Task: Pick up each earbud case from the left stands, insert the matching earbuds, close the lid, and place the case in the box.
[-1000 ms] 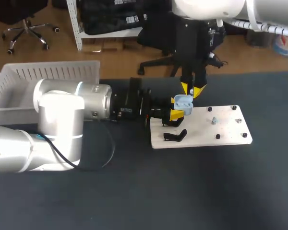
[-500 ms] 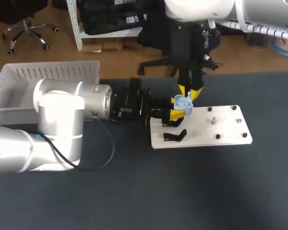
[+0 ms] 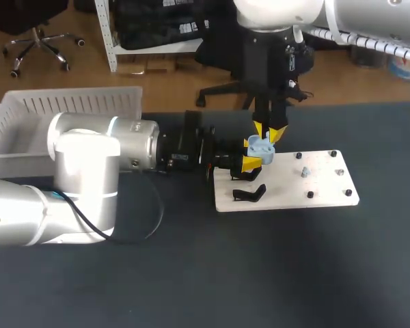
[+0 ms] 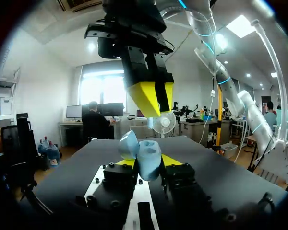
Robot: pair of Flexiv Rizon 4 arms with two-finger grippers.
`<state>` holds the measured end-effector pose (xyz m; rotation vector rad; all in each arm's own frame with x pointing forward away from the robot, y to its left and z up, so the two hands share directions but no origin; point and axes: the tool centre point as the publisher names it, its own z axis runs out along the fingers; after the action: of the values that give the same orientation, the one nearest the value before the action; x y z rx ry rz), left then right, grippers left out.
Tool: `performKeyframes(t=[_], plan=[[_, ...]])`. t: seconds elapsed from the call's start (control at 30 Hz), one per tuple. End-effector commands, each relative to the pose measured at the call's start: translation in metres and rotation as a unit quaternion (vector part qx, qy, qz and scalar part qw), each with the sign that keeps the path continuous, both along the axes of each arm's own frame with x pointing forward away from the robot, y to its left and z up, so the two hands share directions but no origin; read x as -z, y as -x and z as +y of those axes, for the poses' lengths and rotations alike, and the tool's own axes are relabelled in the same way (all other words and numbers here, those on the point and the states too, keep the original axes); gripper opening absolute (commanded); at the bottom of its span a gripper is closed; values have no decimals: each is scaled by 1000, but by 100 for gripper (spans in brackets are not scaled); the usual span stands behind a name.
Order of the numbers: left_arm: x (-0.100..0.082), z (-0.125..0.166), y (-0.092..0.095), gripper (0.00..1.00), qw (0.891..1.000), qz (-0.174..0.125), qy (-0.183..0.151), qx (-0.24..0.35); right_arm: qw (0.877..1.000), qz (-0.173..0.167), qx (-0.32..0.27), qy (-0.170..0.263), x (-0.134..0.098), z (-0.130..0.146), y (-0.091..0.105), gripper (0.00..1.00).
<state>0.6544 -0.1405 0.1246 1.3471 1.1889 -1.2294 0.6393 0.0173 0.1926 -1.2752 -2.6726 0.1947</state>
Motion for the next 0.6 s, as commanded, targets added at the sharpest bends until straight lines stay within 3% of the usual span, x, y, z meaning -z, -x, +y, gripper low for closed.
performKeyframes(t=[0.03, 0.6], plan=[[1, 0, 1, 0, 1000, -2, 2, -2, 1000, 1, 1, 0, 1, 1, -2, 0], [1, 0, 1, 0, 1000, -2, 2, -2, 1000, 4, 4, 3, 8, 4, -4, 0]])
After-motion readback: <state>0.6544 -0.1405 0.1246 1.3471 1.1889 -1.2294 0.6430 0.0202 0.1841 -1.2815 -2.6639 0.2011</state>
